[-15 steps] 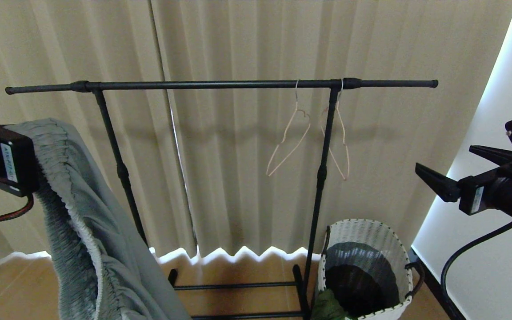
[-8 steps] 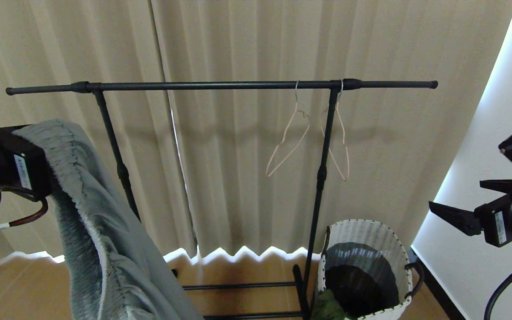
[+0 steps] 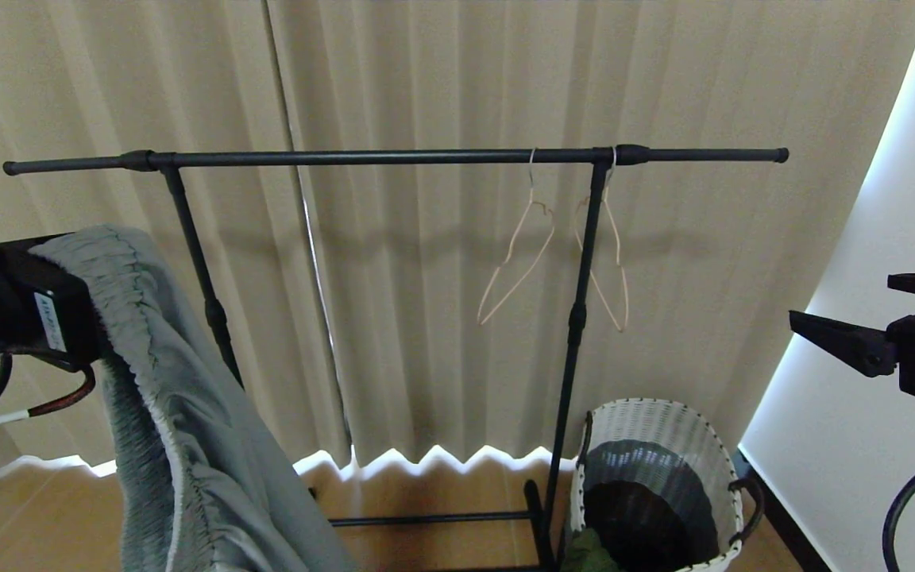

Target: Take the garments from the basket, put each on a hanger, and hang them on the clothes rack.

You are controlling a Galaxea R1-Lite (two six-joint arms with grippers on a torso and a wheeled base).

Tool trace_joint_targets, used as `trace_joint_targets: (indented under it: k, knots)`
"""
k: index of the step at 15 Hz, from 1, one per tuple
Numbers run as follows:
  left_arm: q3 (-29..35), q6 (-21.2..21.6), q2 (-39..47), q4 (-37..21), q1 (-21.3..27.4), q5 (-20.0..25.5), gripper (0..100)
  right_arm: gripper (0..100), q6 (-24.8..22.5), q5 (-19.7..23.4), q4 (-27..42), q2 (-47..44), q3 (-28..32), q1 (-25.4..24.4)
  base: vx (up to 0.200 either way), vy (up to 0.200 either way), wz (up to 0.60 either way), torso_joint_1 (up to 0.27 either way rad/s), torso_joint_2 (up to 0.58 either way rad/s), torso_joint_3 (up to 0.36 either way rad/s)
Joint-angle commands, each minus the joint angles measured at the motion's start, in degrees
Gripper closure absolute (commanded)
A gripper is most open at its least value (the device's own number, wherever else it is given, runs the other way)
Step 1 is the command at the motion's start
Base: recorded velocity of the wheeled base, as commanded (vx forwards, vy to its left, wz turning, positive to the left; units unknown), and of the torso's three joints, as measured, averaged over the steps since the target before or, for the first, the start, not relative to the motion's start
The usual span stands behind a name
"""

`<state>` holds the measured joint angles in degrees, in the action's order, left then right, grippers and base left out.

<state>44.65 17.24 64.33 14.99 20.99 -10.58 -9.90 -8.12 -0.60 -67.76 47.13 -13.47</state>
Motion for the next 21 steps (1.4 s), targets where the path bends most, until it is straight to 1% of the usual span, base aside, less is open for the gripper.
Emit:
trace_joint_targets:
  k: [1, 4, 8, 11, 12, 13, 14, 15, 16, 17, 18, 21]
  knots:
    - [0.0, 0.1, 0.3, -0.1, 0.0, -0.1, 100, 0, 0.0, -0.5, 0.1, -0.6, 0.9, -0.2, 0.2, 0.0, 0.0, 0.017, 0.0, 0.002]
    - [-0.4, 0.1, 0.3, -0.1, -0.1, -0.1, 100, 0, 0.1, -0.6, 0.0, -1.2, 0.9, -0.4, 0.2, 0.0, 0.0, 0.009, 0.0, -0.002]
    - [-0.5, 0.0, 0.7, -0.1, 0.0, 0.0, 100, 0, 0.3, -0.6, -0.6, -3.9, 2.8, -2.5, 0.2, 0.0, 0.0, 0.005, 0.0, 0.002]
    - [-2.0, 0.3, 0.3, 0.0, 0.2, 0.1, 100, 0, 0.4, -0.5, -0.7, -5.7, 3.0, -2.6, 0.2, 0.0, 0.0, 0.001, 0.0, 0.001]
    - [-2.3, 0.3, 0.3, 0.0, 0.3, 0.1, 100, 0, 0.5, -0.4, -0.7, -6.2, 3.3, -2.7, 0.0, 0.0, 0.0, 0.0, 0.0, 0.0]
    - [-2.4, 0.3, 0.3, 0.0, 0.2, 0.1, 100, 0, 2.1, -0.5, -0.6, -7.6, 3.9, -3.3, 0.0, 0.0, 0.0, 0.0, 0.0, 0.0]
    - [-2.7, 0.1, 0.3, 0.0, 0.2, 0.1, 100, 0, 6.7, -0.8, -0.4, -9.9, 5.5, -5.5, 0.0, 0.0, 0.0, 0.0, 0.0, 0.0]
    - [-3.5, 0.1, -0.2, 0.3, 0.2, 0.1, 100, 0, 10.8, -3.0, -0.1, -12.4, 7.1, -7.4, 0.0, 0.0, 0.0, 0.0, 0.0, 0.0]
    - [-4.0, 0.3, -0.9, 0.4, 0.4, 0.1, 100, 0, 12.8, -5.7, 0.2, -14.1, 7.8, -8.6, 0.0, 0.0, 0.0, 0.0, 0.0, 0.0]
    - [-4.4, 0.3, -1.5, 0.3, 0.4, 0.1, 100, 0, 13.5, -8.3, 0.1, -15.9, 8.1, -9.8, 0.0, 0.0, 0.0, 0.0, 0.0, 0.0]
    - [-4.4, 0.3, -1.5, 0.3, 0.4, 0.1, 100, 0, 13.8, -8.9, 0.1, -17.5, 8.4, -10.1, 0.0, 0.0, 0.0, 0.0, 0.0, 0.0]
    - [-4.8, 0.3, -1.5, 0.3, 0.3, 0.0, 100, 0, 14.1, -9.0, 0.1, -21.2, 9.6, -10.1, 0.0, 0.0, 0.0, 0.0, 0.0, 0.0]
